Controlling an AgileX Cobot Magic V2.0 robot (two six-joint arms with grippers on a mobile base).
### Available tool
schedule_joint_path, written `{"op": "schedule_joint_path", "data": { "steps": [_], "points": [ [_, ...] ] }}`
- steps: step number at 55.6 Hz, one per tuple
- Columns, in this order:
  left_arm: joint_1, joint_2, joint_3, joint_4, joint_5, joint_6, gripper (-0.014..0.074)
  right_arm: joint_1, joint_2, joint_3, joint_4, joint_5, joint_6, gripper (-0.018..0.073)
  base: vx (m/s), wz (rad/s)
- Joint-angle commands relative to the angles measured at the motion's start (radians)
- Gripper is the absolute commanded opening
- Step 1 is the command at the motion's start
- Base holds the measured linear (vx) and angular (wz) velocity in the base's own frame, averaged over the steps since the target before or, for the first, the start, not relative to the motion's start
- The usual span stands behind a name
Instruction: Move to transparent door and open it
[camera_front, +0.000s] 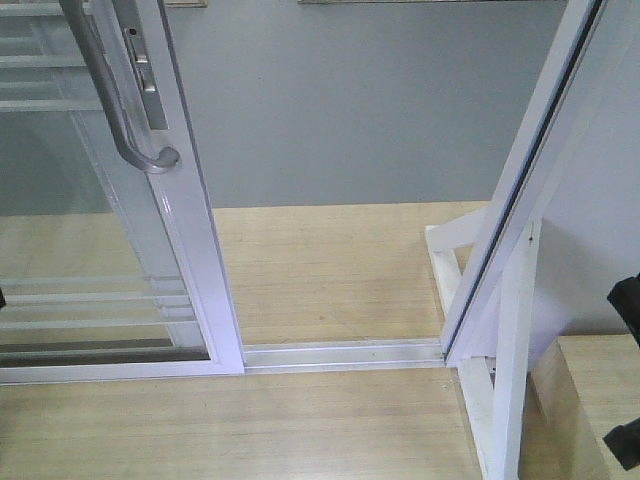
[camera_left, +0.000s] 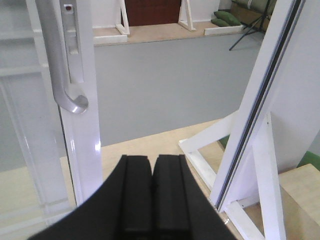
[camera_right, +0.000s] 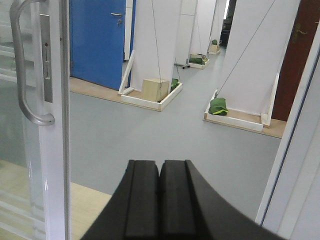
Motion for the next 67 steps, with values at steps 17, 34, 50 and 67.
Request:
{"op": "schedule_joint_path", "data": {
  "steps": [17,34,50,67],
  "points": [
    [-0.007,0.007,0.003,-0.207,-0.080,0.010,0.0000,-0.006,0.006,-0.030,0.001,-0.069,-0.008,-0.0006,0.00,0.00],
    [-0.007,0.007,0.003,-0.279,-0.074,0.010,0.0000,-0.006,0.006,-0.030,0.001,-0.069,-0.008,-0.0006,0.00,0.00],
    [-0.007,0.007,0.003,-0.260,-0.136,0.017,0.0000,-0.006,0.006,-0.030,0.001,-0.069,-0.008,-0.0006,0.00,0.00],
    [-0.006,0.010,0.012,0.120,-0.342,-0.189,0.0000,-0.006,0.006,-0.030,0.001,-0.069,-0.008,-0.0006,0.00,0.00]
  ]
}}
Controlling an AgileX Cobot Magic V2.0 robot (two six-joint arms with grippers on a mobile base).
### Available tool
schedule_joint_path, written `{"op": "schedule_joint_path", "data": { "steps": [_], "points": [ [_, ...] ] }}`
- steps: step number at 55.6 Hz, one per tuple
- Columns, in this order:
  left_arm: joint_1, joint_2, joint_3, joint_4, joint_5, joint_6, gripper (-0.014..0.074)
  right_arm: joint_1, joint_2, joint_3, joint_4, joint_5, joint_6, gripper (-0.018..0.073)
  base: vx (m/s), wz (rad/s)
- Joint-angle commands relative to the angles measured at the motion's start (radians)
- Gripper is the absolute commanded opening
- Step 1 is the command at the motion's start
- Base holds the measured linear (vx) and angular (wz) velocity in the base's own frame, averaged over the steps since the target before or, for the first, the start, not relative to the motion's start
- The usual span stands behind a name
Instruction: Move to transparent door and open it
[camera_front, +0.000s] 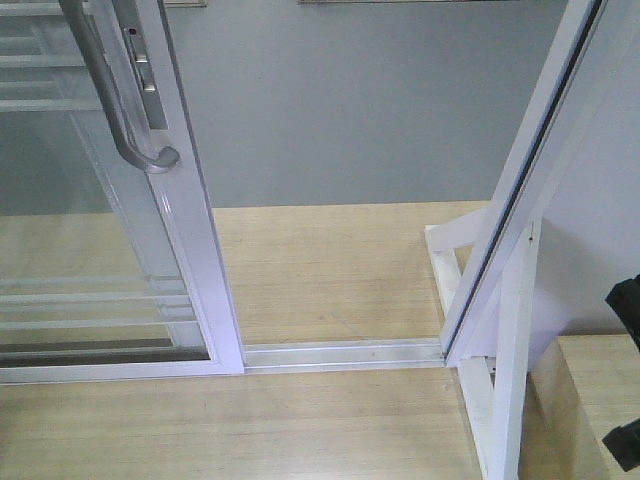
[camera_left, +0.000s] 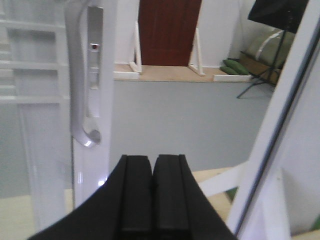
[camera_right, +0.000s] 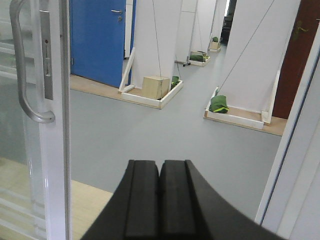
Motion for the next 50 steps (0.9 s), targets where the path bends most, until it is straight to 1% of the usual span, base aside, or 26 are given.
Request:
{"op": "schedule_joint_path", "data": {
  "steps": [1,2,5,8,10,13,17,24,26,37,38,39,40,46,50],
  "points": [
    [-0.003,0.011,-0.019,0.196,-0.140,-0.164,0.0000,-0.006,0.006,-0.030,0.001,-0.077,-0.007,-0.0006,0.00,0.00],
    [-0.003,0.011,-0.017,0.230,-0.149,-0.208,0.0000,-0.006,0.006,-0.030,0.001,-0.077,-0.007,-0.0006,0.00,0.00],
    [-0.003,0.011,-0.015,0.373,-0.180,-0.317,0.0000,-0.006,0.006,-0.030,0.001,-0.077,-0.007,-0.0006,0.00,0.00],
    [-0.003,0.011,-0.015,0.467,-0.210,-0.395,0.0000,-0.006,0.006,-0.030,0.001,-0.077,-0.007,-0.0006,0.00,0.00],
    [-0.003,0.011,-0.015,0.509,-0.229,-0.425,0.0000,-0.006,0.006,-0.030,0.001,-0.077,-0.007,-0.0006,0.00,0.00],
    [-0.003,0.011,-0.015,0.551,-0.254,-0.447,0.0000,-0.006,0.006,-0.030,0.001,-0.077,-0.007,-0.0006,0.00,0.00],
    [-0.003,0.011,-0.015,0.573,-0.260,-0.443,0.0000,-0.006,0.006,-0.030,0.001,-0.077,-0.007,-0.0006,0.00,0.00],
    [-0.003,-0.026,0.051,0.579,-0.260,-0.390,0.0000,-0.006,0.006,-0.030,0.001,-0.077,-0.007,-0.0006,0.00,0.00],
    [-0.003,-0.058,0.096,0.579,-0.260,-0.378,0.0000,-0.006,0.006,-0.030,0.001,-0.077,-0.007,-0.0006,0.00,0.00],
    [-0.003,-0.275,0.369,0.573,-0.274,-0.378,0.0000,-0.006,0.006,-0.030,0.001,-0.077,-0.007,-0.0006,0.00,0.00],
    [-0.003,-0.296,0.373,0.573,-0.251,-0.379,0.0000,-0.006,0.006,-0.030,0.001,-0.077,-0.007,-0.0006,0.00,0.00],
    [-0.003,-0.322,0.361,0.573,-0.178,-0.379,0.0000,-0.006,0.006,-0.030,0.001,-0.077,-0.007,-0.0006,0.00,0.00],
    [-0.003,-0.336,0.354,0.573,-0.145,-0.379,0.0000,-0.006,0.006,-0.030,0.001,-0.077,-0.007,-0.0006,0.00,0.00],
    [-0.003,-0.325,0.354,0.579,-0.124,-0.379,0.0000,-0.006,0.006,-0.030,0.001,-0.077,-0.007,-0.0006,0.00,0.00],
    [-0.003,-0.328,0.355,0.558,-0.121,-0.380,0.0000,-0.006,0.006,-0.030,0.001,-0.077,-0.007,-0.0006,0.00,0.00]
  ]
}}
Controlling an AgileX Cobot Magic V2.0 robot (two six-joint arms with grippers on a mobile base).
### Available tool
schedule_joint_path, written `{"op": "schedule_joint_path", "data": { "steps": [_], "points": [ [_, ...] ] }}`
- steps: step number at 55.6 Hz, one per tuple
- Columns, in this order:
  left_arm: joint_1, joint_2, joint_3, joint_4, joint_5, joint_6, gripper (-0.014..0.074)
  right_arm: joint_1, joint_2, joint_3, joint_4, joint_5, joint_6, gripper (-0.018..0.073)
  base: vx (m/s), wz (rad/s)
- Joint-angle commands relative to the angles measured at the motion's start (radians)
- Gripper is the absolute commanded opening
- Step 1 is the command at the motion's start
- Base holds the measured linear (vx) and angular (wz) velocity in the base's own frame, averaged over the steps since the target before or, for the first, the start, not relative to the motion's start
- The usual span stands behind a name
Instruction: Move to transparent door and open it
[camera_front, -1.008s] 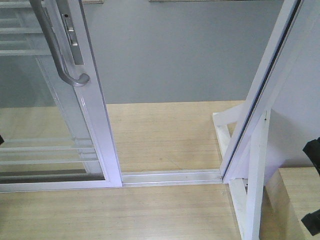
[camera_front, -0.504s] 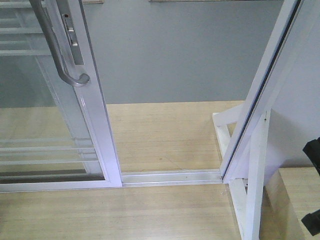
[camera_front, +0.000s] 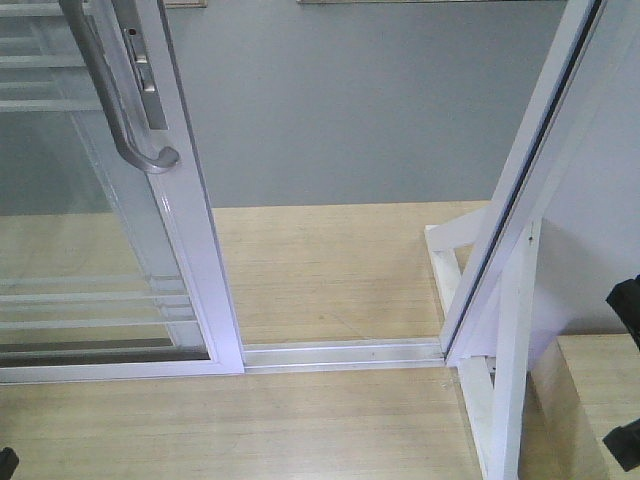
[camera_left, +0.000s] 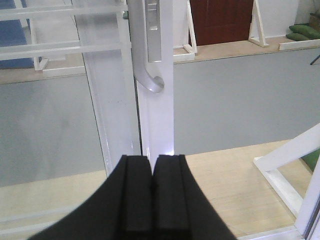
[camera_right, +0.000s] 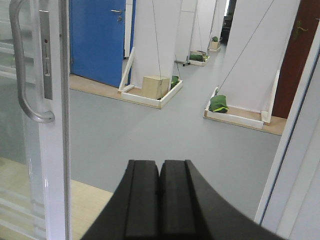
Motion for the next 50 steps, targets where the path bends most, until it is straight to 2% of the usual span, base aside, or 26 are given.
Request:
{"op": "schedule_joint_path", "data": {
  "steps": [1,41,50],
  "points": [
    [-0.003,-0.015,-0.025,-0.022,-0.068,-0.002,0.0000,-0.006,0.006,-0.030,0.001,-0.077,-0.007,-0.0006,0.00,0.00],
    [-0.003,-0.013,-0.025,-0.021,-0.068,-0.002,0.0000,-0.006,0.006,-0.030,0.000,-0.078,-0.007,-0.0006,0.00,0.00],
    [-0.003,-0.013,-0.025,-0.021,-0.068,-0.002,0.0000,-0.006,-0.024,0.041,-0.003,-0.111,-0.007,-0.0006,0.00,0.00]
  ]
}}
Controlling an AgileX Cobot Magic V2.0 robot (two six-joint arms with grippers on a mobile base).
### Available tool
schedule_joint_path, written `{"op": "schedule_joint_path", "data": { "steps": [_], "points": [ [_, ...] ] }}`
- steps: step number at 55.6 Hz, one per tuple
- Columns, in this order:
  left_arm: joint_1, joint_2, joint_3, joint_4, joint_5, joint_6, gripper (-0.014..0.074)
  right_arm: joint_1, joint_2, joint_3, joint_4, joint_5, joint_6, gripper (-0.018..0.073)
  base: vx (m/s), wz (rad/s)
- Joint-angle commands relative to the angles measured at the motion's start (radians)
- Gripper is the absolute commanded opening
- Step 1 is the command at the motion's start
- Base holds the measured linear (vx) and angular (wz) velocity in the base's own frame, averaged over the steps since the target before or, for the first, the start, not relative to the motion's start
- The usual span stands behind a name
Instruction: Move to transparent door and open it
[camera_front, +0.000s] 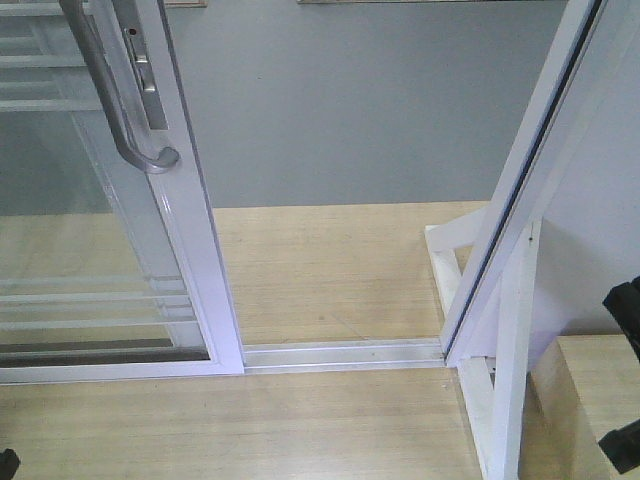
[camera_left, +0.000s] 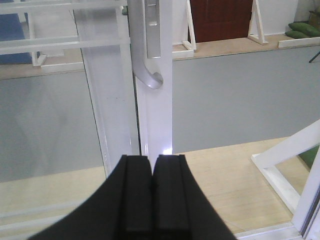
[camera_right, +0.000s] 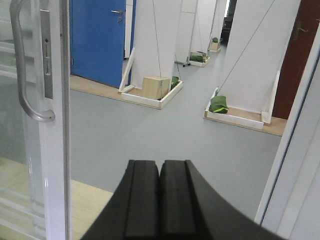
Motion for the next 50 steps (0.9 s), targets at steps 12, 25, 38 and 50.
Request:
{"op": "schedule_joint_path", "data": {
  "steps": [12,25,38,50],
  "points": [
    [-0.003,-0.013,-0.025,-0.010,-0.081,-0.002,0.0000,-0.006,-0.195,0.195,-0.001,-0.136,-0.006,-0.0006,0.00,0.00],
    [-0.003,-0.013,-0.025,-0.010,-0.081,-0.002,0.0000,-0.009,-0.190,0.197,-0.003,-0.134,-0.014,-0.0006,0.00,0.00],
    [-0.003,-0.013,-0.025,-0.010,-0.081,-0.002,0.0000,-0.139,-0.190,0.197,-0.003,-0.134,-0.014,-0.0006,0.00,0.00],
    [-0.003,-0.013,-0.025,-0.010,-0.081,-0.002,0.0000,-0.187,-0.190,0.197,-0.003,-0.134,-0.014,-0.0006,0.00,0.00]
  ]
}}
